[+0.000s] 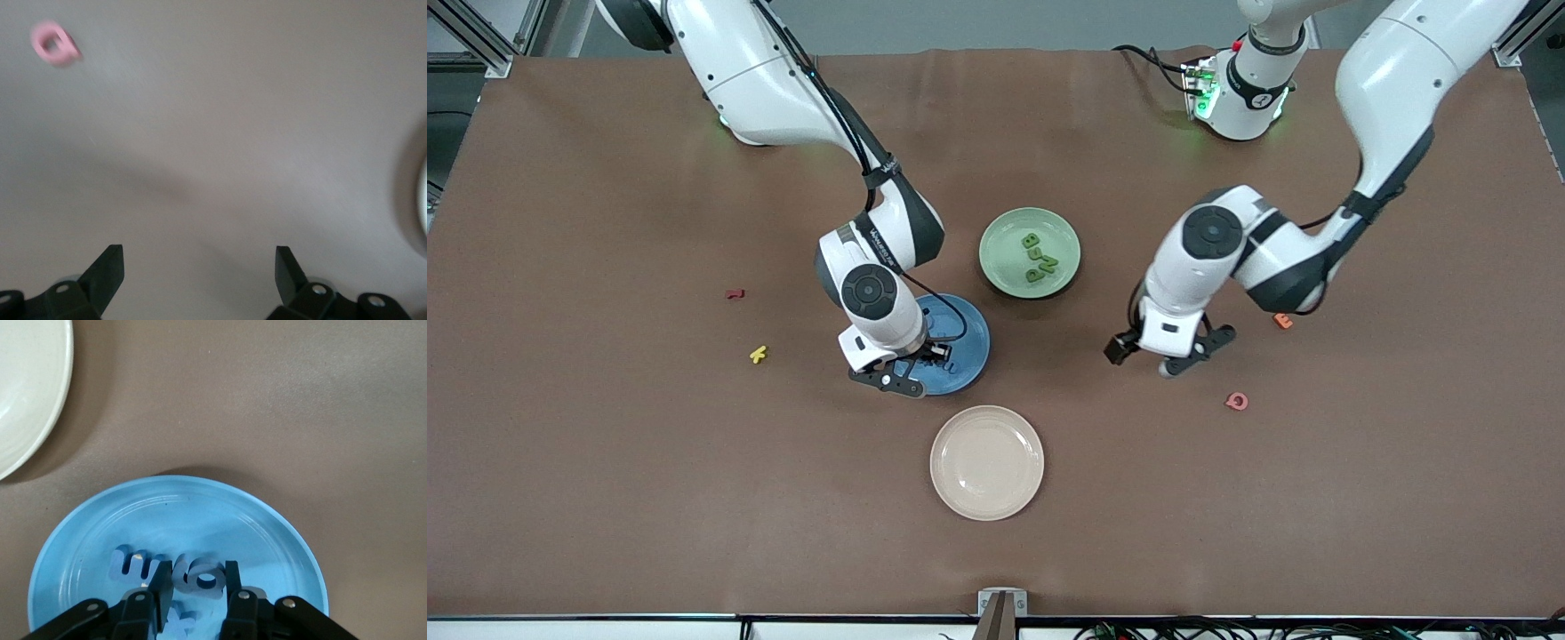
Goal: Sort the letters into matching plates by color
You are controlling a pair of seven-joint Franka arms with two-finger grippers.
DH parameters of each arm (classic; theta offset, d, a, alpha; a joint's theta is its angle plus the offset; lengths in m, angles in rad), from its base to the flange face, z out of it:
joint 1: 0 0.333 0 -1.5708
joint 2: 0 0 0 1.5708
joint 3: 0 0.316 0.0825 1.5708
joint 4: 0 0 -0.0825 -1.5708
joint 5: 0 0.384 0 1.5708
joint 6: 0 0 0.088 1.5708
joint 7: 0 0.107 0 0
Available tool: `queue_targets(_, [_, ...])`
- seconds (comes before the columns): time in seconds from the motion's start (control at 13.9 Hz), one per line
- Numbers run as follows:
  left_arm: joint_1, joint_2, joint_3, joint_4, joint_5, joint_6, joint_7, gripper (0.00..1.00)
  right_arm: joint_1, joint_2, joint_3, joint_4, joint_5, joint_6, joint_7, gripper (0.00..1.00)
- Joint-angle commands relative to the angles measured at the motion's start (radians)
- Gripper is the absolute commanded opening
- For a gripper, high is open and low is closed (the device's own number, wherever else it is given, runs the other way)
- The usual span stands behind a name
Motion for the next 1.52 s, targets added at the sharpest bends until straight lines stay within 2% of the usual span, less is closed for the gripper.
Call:
queue_targets(0.0, [0.014, -0.024, -0.005, 0.092, 0.005, -0.167, 0.125, 1.0, -0.008, 0.019, -0.003, 0.024, 0.012, 0.0, 0.001, 0.17])
queue_targets(0.22, [0.047, -0.026, -0.005, 0.172, 0.005, -0.269, 0.272, 1.0, -0.008, 0.026, -0.003, 0.024, 0.012, 0.01, -0.001, 0.19])
queue_targets(0.29, [0.067, -0.03, -0.011, 0.196, 0.004, -0.292, 0.302, 1.0, -0.008, 0.026, -0.003, 0.024, 0.012, 0.009, -0.001, 0.26])
queue_targets(0.36, [0.072, -0.049, -0.011, 0.213, 0.004, -0.326, 0.319, 1.0, -0.006, 0.025, -0.003, 0.024, 0.012, 0.007, -0.001, 0.4])
queue_targets(0.43, [0.072, -0.068, -0.011, 0.232, 0.004, -0.35, 0.334, 1.0, -0.006, 0.022, -0.003, 0.024, 0.01, 0.003, -0.001, 0.69])
queue_targets(0.51, [0.075, -0.081, -0.011, 0.25, 0.004, -0.366, 0.357, 1.0, -0.002, 0.016, -0.003, 0.024, 0.01, -0.003, -0.001, 0.89])
queue_targets(0.58, [0.075, -0.095, -0.009, 0.281, 0.002, -0.381, 0.382, 1.0, -0.002, 0.011, -0.003, 0.023, 0.009, -0.012, -0.002, 0.96])
queue_targets(0.72, [0.071, -0.098, -0.012, 0.366, -0.007, -0.465, 0.44, 1.0, -0.006, -0.038, -0.003, 0.023, 0.009, -0.112, -0.008, 0.99])
queue_targets(0.94, [0.069, -0.095, -0.049, 0.469, -0.015, -0.541, 0.512, 1.0, -0.028, -0.192, -0.004, 0.014, 0.009, -0.338, -0.039, 0.99])
queue_targets(1.15, [0.055, -0.086, -0.052, 0.506, -0.015, -0.541, 0.532, 1.0, -0.086, -0.375, -0.004, -0.005, 0.01, -0.576, -0.116, 0.99])
queue_targets(1.44, [0.052, -0.096, -0.034, 0.52, -0.05, -0.541, 0.589, 1.0, -0.199, -0.625, -0.009, -0.121, 0.009, -0.718, -0.318, 0.99])
